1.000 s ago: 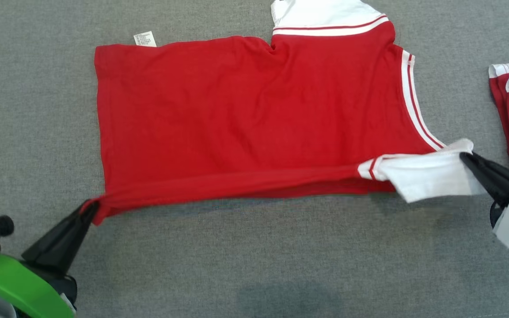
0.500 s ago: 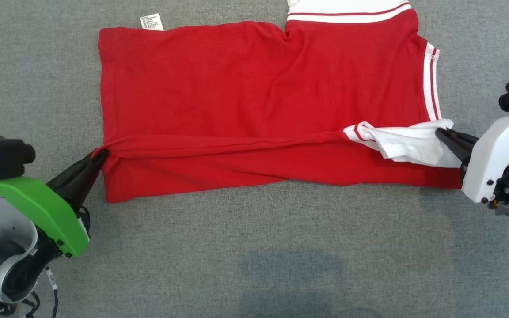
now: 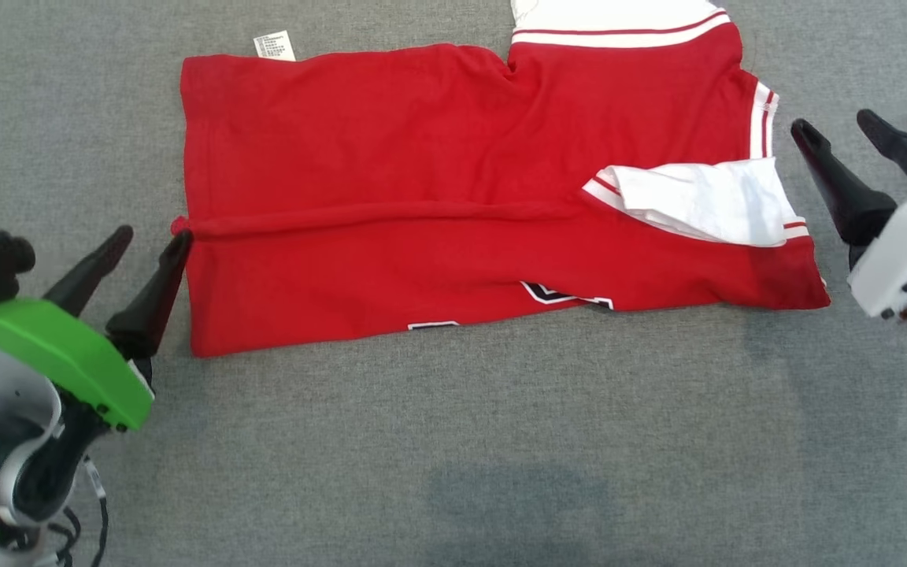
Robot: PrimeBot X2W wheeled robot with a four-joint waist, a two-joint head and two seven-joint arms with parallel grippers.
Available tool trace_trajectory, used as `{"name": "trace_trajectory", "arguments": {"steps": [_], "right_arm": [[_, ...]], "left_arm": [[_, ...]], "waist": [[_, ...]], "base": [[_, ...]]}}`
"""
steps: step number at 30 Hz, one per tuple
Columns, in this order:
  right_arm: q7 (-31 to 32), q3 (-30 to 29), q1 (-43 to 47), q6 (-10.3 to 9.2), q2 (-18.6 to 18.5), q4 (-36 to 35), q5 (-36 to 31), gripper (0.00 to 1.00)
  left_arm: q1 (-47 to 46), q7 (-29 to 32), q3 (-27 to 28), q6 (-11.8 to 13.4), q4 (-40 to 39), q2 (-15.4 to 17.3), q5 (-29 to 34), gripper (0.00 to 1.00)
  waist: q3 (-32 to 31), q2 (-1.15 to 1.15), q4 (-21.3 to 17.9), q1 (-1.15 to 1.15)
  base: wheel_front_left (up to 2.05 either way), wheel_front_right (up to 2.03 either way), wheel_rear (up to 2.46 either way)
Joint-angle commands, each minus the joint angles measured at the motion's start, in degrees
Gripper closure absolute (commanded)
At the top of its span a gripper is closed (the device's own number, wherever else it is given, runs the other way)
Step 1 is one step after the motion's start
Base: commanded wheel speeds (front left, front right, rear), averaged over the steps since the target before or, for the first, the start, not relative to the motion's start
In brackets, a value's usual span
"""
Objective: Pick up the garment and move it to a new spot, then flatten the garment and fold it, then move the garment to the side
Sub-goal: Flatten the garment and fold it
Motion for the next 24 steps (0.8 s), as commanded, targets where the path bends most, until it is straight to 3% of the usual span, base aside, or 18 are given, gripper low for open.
{"name": "trace_trajectory", "arguments": {"steps": [1,6,11,17,24], "right_arm": [[-0.54,-0.25,1.84,0.02,0.02,-0.74,0.33,0.0],[-2.61,-2.02,12.48,0.02,-0.65,-6.82,0.3,0.0],[-5.49,-3.61,19.05,0.02,-1.15,-5.75,-1.61,0.0],[-6.63,-2.43,17.56,0.02,-0.06,0.37,-2.54,0.0],[-6.66,0.3,14.63,0.02,-0.1,7.17,0.47,0.0]], "left_arm": [[1.79,-0.67,0.58,0.66,-0.7,-0.1,-0.87,0.0],[11.94,-3.35,2.66,3.59,-5.79,-0.4,-3.73,0.0],[15.93,-4.24,3.15,4.23,-7.21,-1.06,-4.99,0.0],[13.96,-1.84,2.6,4.62,-5.84,-0.81,-6.12,0.0],[10.09,1.38,-0.5,2.42,-2.33,-2.25,-6.69,0.0]], "waist": [[-0.46,0.43,-0.55,0.0],[-1.06,0.43,-1.31,0.0],[-0.44,0.43,-1.68,0.0],[0.72,0.43,-1.8,0.0],[0.55,0.43,-0.52,0.0]], "base": [[0.0,0.0,0.0],[0.0,0.0,0.0],[0.0,0.0,0.0],[0.0,0.0,0.0],[0.0,0.0,0.0]]}}
